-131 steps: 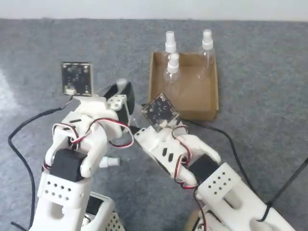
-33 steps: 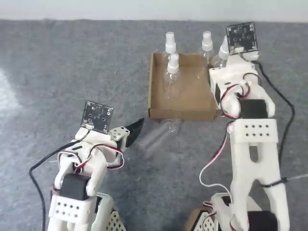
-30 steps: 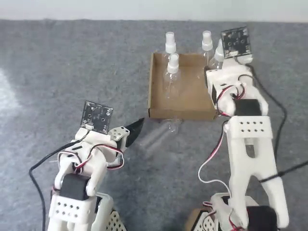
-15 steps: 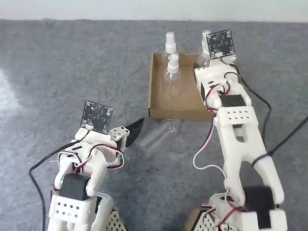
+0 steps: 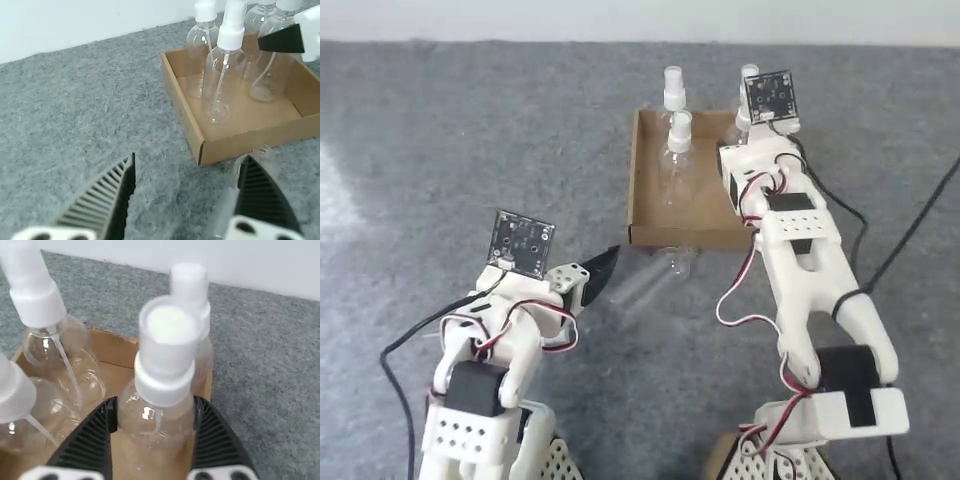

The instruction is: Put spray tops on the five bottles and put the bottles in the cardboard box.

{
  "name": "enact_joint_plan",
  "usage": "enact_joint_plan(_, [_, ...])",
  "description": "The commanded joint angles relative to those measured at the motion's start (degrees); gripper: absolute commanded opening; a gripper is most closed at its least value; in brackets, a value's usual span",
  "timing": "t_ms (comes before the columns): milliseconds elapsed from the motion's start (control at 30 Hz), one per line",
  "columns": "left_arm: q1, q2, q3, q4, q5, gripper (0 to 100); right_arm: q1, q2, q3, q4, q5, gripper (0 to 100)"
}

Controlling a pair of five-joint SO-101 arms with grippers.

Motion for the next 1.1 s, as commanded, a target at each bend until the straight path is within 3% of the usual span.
enact_joint_plan(0, [0.0, -0.7, -0.4, -2.02, -0.35, 30, 1.19, 0.13, -3.96, -2.77, -0.7, 0.6])
enact_joint_plan(433, [0.0, -0.7, -0.31, -2.02, -0.35, 30, 1.8, 4.79, -4.13, -7.69, -0.7, 0.6])
enact_joint_plan(1067, [0.0, -0.7, -0.31, -2.02, -0.35, 30, 1.54, 5.32, -4.04, -7.16, -0.7, 0.7])
